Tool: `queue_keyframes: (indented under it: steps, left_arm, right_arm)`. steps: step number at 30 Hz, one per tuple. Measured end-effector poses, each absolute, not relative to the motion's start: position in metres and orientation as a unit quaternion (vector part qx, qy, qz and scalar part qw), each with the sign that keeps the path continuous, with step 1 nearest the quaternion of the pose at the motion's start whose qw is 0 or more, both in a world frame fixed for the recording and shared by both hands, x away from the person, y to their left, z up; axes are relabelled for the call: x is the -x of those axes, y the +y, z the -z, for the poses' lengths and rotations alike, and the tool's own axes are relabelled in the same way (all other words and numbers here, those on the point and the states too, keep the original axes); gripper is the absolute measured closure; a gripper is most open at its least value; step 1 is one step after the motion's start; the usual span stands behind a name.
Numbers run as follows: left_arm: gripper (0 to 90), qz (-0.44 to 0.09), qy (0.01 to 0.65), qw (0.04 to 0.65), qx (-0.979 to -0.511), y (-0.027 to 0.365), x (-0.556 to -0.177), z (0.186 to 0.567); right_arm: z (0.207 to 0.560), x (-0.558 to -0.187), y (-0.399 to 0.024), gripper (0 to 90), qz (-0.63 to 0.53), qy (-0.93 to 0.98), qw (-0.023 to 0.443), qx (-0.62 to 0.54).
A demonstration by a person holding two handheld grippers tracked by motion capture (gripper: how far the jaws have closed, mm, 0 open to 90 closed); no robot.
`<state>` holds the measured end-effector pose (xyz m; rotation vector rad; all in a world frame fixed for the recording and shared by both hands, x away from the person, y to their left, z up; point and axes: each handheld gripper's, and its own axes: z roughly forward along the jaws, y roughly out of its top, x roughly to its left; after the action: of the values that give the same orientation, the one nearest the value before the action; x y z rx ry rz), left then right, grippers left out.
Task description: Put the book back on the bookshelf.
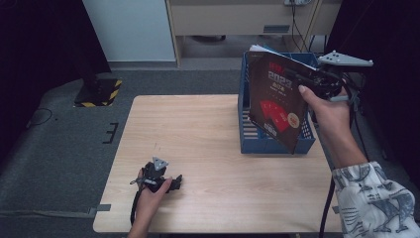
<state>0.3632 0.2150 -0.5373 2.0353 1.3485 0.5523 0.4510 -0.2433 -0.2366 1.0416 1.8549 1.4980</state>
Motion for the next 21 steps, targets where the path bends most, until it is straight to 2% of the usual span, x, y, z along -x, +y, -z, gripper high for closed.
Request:
queue_keyframes:
  steps: [21]
  left_arm:
    - [0.0,-0.21,0.512,0.314,-0.772,0.215,-0.363,0.537]
  right_arm:
    - [0.23,-0.447,-0.267,87.0,-0.551,0.672,0.287,-0.403]
